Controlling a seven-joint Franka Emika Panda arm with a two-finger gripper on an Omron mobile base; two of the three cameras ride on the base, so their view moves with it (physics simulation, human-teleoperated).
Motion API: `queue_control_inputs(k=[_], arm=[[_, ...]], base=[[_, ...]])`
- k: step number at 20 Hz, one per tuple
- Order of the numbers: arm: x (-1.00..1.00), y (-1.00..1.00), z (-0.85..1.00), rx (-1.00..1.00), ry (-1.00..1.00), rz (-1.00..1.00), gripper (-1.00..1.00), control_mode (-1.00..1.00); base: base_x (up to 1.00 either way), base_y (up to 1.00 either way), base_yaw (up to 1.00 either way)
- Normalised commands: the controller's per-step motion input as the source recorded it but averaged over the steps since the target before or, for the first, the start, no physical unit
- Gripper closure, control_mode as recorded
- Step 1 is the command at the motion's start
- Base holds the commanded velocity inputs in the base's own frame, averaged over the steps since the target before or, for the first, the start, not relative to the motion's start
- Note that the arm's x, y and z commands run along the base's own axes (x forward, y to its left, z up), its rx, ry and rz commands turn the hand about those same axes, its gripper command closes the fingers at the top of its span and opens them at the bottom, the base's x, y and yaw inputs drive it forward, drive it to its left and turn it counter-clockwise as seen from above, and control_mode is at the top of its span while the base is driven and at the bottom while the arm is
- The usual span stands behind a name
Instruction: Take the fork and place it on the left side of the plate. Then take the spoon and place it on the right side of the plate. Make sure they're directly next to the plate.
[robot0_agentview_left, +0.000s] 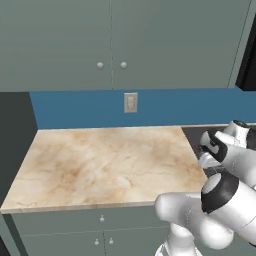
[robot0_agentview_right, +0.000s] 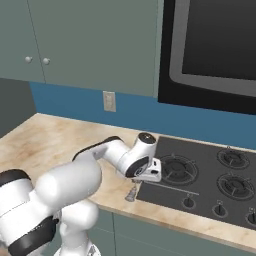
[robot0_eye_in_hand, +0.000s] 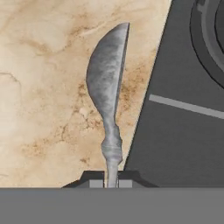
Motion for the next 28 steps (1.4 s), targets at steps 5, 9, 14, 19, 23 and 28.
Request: queue_control_inputs(k=[5,9,14,19,23,28], arm=[[-0.63,0.57,1.00,0.02,0.01,0.00,1.00,-1.00],[-0.73,0.52,1.00,0.01,-0.02,0.03,1.00,-1.00],[-0.18,0.62,0.92,0.00,-0.09,0.01,1.00,-1.00],[0.03,0.27,0.65,0.00,-0.04,0.03,1.00,-1.00],[0.08,0.00,0.15,0.00,0.00,0.06,1.00,-1.00],[0.00,0.00,0.01,0.00,0.00,0.00,1.00,-1.00]], base=[[0.00,0.00,0.00],[0.00,0.00,0.00],[0.00,0.00,0.00],[0.00,0.00,0.00],[0.00,0.00,0.00],[0.00,0.00,0.00]])
